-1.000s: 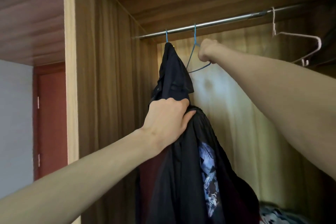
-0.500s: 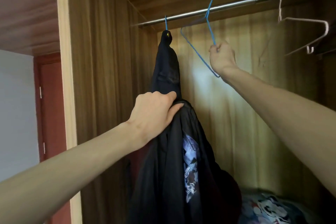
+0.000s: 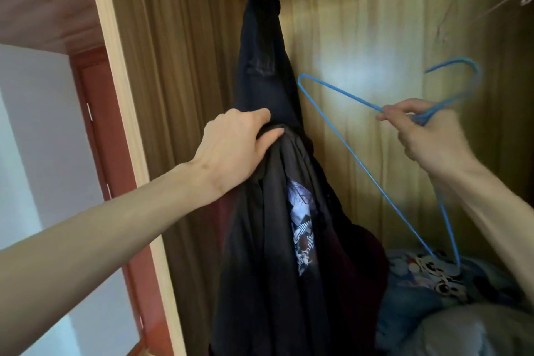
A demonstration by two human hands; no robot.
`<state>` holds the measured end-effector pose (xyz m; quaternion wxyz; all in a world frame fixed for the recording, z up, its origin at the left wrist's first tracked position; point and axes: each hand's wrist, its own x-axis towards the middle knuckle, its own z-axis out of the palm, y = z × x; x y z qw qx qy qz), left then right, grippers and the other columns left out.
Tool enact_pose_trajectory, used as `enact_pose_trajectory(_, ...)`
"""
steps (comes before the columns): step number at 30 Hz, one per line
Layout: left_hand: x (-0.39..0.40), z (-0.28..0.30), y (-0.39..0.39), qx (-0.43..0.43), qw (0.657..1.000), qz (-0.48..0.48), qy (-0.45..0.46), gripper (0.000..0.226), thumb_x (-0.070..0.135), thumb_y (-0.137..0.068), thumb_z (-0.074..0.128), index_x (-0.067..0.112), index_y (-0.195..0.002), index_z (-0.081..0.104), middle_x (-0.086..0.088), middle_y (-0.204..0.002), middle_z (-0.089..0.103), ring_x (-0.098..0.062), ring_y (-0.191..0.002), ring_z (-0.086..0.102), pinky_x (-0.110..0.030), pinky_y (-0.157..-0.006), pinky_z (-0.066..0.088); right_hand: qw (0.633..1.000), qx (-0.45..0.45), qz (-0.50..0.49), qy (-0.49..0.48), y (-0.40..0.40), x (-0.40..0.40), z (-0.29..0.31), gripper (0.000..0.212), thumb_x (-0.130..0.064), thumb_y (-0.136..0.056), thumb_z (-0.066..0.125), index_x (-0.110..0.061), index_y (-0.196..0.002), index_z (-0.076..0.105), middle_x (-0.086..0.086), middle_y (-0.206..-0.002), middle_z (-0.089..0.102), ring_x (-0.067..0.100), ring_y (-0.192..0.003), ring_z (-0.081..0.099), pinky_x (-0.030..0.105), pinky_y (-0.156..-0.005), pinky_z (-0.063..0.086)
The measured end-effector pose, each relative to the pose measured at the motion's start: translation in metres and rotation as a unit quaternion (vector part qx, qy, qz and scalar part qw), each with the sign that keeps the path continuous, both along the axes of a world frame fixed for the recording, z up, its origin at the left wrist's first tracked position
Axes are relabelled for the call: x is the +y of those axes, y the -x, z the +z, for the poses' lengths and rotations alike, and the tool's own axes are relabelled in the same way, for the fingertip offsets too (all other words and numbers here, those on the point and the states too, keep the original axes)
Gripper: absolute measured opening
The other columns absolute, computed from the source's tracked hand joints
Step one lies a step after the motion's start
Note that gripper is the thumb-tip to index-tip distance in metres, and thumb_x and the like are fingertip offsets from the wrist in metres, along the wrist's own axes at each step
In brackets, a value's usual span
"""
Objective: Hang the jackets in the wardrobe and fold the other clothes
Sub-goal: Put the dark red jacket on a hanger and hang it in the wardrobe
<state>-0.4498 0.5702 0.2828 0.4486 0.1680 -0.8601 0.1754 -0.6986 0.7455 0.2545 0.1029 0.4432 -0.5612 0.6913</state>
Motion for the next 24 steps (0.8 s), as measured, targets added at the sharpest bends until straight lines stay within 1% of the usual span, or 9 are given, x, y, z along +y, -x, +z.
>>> enact_pose_trajectory(3,0.005,-0.008,-0.015,-0.01,0.999,-0.005,-0.039,0.034,0.05,-0.103,0.054,0.02,-0.087,0.053,0.007,-0.064,0.048,-0.038,-0.077,0.061,-0.042,-0.064,0.046,0.978,-0.04,0.2,0.045,-0.012,0.045,-0.006,0.022,-0.036,-0.093,0.072,-0.016,-0.088,0.078,-0.014,-0.05,0.024,0.001,-0.039,0.021,0.01,-0.037,0.016)
enact_pose_trajectory(6,0.011,-0.011,-0.03,-0.026,0.997,-0.013,-0.066,0.032,0.047,-0.103,0.057,0.018,-0.088,0.059,0.006,-0.069,0.054,-0.035,-0.08,0.062,-0.044,-0.069,0.051,0.956,-0.027,0.282,-0.071,-0.02,0.082,0.002,0.049,-0.053,-0.075,0.086,-0.012,-0.099,0.078,-0.002,-0.057,0.015,0.001,-0.036,0.023,0.008,-0.039,0.022)
enact_pose_trajectory(8,0.012,-0.01,-0.038,-0.039,0.995,-0.023,-0.084,0.032,0.046,-0.102,0.06,0.021,-0.081,0.059,0.004,-0.067,0.056,-0.033,-0.073,0.058,-0.042,-0.067,0.049,0.945,-0.023,0.276,-0.176,-0.027,0.096,-0.001,0.068,-0.062,-0.064,0.093,-0.008,-0.104,0.078,0.001,-0.056,0.015,0.007,-0.035,0.023,0.012,-0.041,0.025)
enact_pose_trajectory(9,0.013,-0.009,-0.042,-0.041,0.994,-0.028,-0.094,0.038,0.045,-0.101,0.061,0.021,-0.073,0.052,0.003,-0.063,0.053,-0.032,-0.069,0.052,-0.042,-0.066,0.048,0.94,-0.011,0.258,-0.222,-0.034,0.098,-0.006,0.071,-0.064,-0.063,0.093,-0.008,-0.104,0.079,-0.001,-0.054,0.017,0.009,-0.036,0.022,0.013,-0.043,0.027)
enact_pose_trajectory(11,0.014,-0.008,-0.048,-0.033,0.992,-0.036,-0.114,0.046,0.044,-0.1,0.064,0.021,-0.066,0.042,0.003,-0.061,0.049,-0.034,-0.07,0.047,-0.045,-0.069,0.049,0.932,0.008,0.228,-0.283,-0.052,0.096,-0.018,0.066,-0.064,-0.067,0.089,-0.009,-0.103,0.079,-0.003,-0.052,0.021,0.011,-0.038,0.019,0.013,-0.045,0.026)
enact_pose_trajectory(14,0.02,-0.01,-0.054,-0.034,0.992,-0.035,-0.114,0.044,0.046,-0.099,0.064,0.016,-0.071,0.049,0.002,-0.064,0.052,-0.036,-0.074,0.052,-0.045,-0.07,0.05,0.923,-0.016,0.214,-0.319,-0.085,0.084,-0.031,0.045,-0.051,-0.078,0.078,-0.011,-0.098,0.079,-0.006,-0.051,0.024,0.009,-0.039,0.019,0.01,-0.043,0.021)
enact_pose_trajectory(18,0.031,-0.022,-0.059,-0.028,0.997,-0.019,-0.072,0.043,0.051,-0.098,0.062,0.024,-0.07,0.044,0.005,-0.064,0.051,-0.035,-0.077,0.059,-0.037,-0.063,0.039,0.931,-0.039,0.201,-0.303,-0.134,0.063,-0.046,0.023,-0.03,-0.096,0.068,-0.012,-0.091,0.079,-0.006,-0.049,0.024,0.009,-0.04,0.019,0.015,-0.036,0.019)
enact_pose_trajectory(21,0.039,-0.037,-0.061,-0.032,0.999,0.019,-0.036,0.036,0.052,-0.098,0.062,0.026,-0.077,0.049,0.007,-0.065,0.047,-0.039,-0.077,0.063,-0.035,-0.062,0.036,0.954,-0.068,0.157,-0.247,-0.163,0.044,-0.062,0.023,-0.018,-0.102,0.064,-0.007,-0.088,0.077,-0.005,-0.045,0.024,0.009,-0.038,0.019,0.019,-0.036,0.017)
enact_pose_trajectory(24,0.044,-0.053,-0.065,-0.038,0.997,0.066,0.012,0.034,0.046,-0.098,0.065,0.019,-0.08,0.054,0.009,-0.059,0.033,-0.039,-0.068,0.062,-0.035,-0.057,0.031,0.968,-0.059,0.118,-0.212,-0.182,0.032,-0.077,0.025,-0.019,-0.099,0.067,-0.014,-0.078,0.079,-0.007,-0.042,0.027,0.007,-0.037,0.023,0.02,-0.039,0.018)
